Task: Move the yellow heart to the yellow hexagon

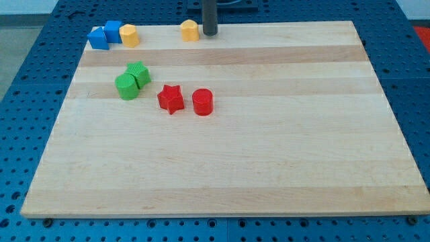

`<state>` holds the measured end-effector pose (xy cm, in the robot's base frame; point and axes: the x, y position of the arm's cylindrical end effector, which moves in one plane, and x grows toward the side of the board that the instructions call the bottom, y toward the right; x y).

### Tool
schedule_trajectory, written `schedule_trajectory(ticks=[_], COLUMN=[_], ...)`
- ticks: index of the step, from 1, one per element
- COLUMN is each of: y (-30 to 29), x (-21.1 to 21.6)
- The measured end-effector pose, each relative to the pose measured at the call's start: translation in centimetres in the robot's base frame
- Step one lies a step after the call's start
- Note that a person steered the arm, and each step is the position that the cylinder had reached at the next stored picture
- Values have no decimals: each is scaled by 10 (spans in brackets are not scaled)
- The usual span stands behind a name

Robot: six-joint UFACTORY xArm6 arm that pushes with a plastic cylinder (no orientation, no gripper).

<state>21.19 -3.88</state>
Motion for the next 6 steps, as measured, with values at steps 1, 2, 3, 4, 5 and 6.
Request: schedule_trajectory(ticks=[1, 2, 3, 4, 5, 6], y=[-27, -55, -44, -44, -70, -84], x=[0, 0, 0, 3, 3, 3])
